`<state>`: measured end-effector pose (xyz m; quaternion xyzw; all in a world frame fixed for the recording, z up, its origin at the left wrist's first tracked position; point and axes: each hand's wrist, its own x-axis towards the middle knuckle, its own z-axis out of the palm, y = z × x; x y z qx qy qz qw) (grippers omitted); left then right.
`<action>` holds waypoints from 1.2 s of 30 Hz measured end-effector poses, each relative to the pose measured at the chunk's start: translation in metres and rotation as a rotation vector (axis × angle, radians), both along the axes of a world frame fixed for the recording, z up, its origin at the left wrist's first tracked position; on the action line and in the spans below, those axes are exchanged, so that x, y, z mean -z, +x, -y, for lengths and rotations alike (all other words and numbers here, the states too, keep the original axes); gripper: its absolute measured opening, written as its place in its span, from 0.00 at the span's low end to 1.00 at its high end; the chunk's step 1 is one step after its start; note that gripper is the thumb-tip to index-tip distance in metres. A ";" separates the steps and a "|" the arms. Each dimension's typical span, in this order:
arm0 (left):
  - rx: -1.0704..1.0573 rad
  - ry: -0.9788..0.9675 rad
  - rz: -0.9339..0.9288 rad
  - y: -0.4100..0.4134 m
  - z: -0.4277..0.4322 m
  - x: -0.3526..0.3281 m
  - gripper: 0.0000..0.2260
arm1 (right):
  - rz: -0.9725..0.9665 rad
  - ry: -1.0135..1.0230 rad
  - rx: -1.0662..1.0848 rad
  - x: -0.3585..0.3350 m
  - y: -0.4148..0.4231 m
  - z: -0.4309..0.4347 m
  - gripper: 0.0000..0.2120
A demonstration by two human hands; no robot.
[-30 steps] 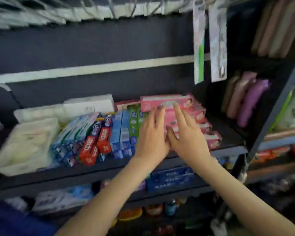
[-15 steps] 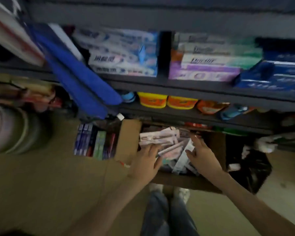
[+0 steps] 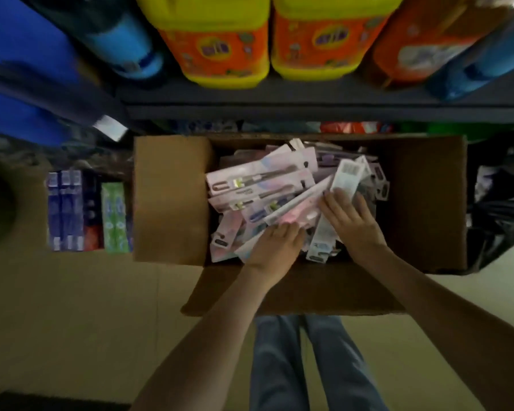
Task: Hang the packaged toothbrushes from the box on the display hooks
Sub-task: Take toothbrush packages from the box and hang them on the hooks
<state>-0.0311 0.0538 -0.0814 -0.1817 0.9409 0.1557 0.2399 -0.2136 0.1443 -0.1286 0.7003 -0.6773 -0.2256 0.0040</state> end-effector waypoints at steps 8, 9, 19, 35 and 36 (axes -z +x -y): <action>-0.181 -0.236 -0.020 -0.024 -0.012 0.052 0.26 | -0.145 0.084 -0.157 0.007 -0.029 -0.002 0.31; -0.223 -0.220 -0.034 -0.027 -0.011 0.051 0.26 | -0.139 0.070 -0.140 0.002 -0.031 -0.001 0.32; -0.605 0.006 -0.035 -0.018 0.011 -0.049 0.28 | -0.007 -0.223 0.017 -0.086 -0.031 -0.010 0.17; -0.909 0.354 -0.620 -0.041 0.048 -0.408 0.24 | 1.780 -0.372 1.205 -0.468 0.002 0.012 0.09; -0.894 0.365 -0.669 -0.047 0.050 -0.426 0.24 | 1.820 -0.388 1.170 -0.487 0.003 0.018 0.09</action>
